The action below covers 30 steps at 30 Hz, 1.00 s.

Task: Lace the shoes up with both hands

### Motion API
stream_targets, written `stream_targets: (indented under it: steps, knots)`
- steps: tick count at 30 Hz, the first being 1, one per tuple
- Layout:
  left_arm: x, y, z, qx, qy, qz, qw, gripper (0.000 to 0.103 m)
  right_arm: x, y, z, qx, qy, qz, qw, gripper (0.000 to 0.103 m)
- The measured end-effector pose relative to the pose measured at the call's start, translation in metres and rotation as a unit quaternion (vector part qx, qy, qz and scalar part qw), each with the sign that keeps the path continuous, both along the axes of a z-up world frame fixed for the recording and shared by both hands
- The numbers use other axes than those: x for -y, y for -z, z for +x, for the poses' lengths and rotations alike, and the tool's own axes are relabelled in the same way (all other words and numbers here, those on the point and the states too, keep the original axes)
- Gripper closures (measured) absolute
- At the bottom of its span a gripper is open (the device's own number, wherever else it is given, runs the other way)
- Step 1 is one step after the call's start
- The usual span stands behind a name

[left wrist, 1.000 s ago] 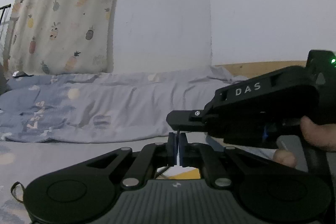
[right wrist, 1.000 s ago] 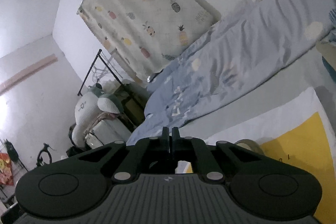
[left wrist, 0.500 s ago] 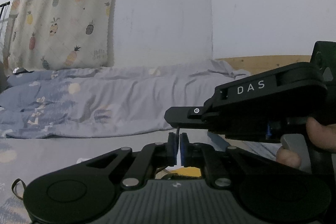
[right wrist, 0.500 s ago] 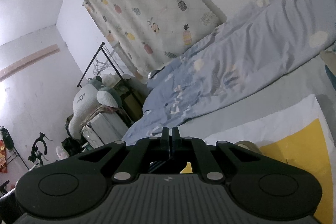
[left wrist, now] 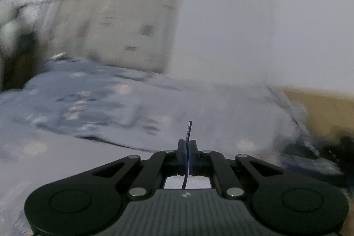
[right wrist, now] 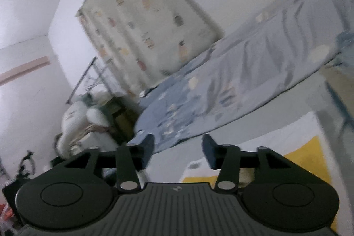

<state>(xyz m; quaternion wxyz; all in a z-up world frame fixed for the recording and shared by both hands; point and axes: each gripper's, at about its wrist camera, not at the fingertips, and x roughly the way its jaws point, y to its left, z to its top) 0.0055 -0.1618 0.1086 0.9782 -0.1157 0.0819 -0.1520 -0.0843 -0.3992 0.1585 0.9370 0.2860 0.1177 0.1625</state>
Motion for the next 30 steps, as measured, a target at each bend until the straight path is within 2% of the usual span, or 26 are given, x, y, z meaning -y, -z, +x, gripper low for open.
stream_targets:
  steps: [1,3,5,7,9,12,14,17,20,24,30]
  knots:
    - [-0.016,-0.001,0.006,-0.003,-0.024,-0.033,0.9992,0.102,0.001,0.001,0.0,-0.003,0.009,0.0,1.0,0.034]
    - [-0.043,-0.002,0.012,0.0,-0.069,-0.086,0.994,0.103,0.004,0.004,0.002,-0.01,0.026,0.0,1.0,0.032]
    - [-0.061,-0.005,0.011,0.012,-0.104,-0.114,0.9879,0.103,0.006,0.007,0.004,-0.023,0.037,-0.002,0.999,0.03]
    - [-0.071,-0.008,0.007,0.024,-0.121,-0.136,0.9831,0.103,0.007,0.009,0.004,-0.028,0.049,-0.009,0.998,0.03]
    - [-0.07,-0.012,0.006,0.028,-0.108,-0.132,0.985,0.103,0.009,0.011,0.005,-0.034,0.064,-0.016,0.997,0.029]
    - [-0.048,-0.014,0.007,0.024,-0.052,-0.078,0.9953,0.103,0.013,0.015,0.007,-0.041,0.085,-0.017,0.995,0.022]
    - [-0.021,-0.012,0.011,0.009,-0.001,-0.013,0.9999,0.103,0.016,0.017,0.008,-0.046,0.098,-0.019,0.994,0.015]
    - [0.016,-0.006,0.007,0.0,0.069,0.08,0.9944,0.103,0.019,0.018,0.009,-0.058,0.126,-0.045,0.989,0.014]
    - [0.048,0.0,-0.003,0.007,0.12,0.157,0.9803,0.103,0.024,0.02,0.009,-0.064,0.145,-0.056,0.986,0.013]
    - [0.078,0.012,-0.014,0.011,0.158,0.257,0.9534,0.103,0.036,0.025,0.011,-0.073,0.148,-0.036,0.986,0.013]
    - [0.112,0.035,-0.025,-0.02,0.195,0.354,0.9145,0.103,0.049,0.028,0.015,-0.08,0.142,-0.025,0.986,0.013]
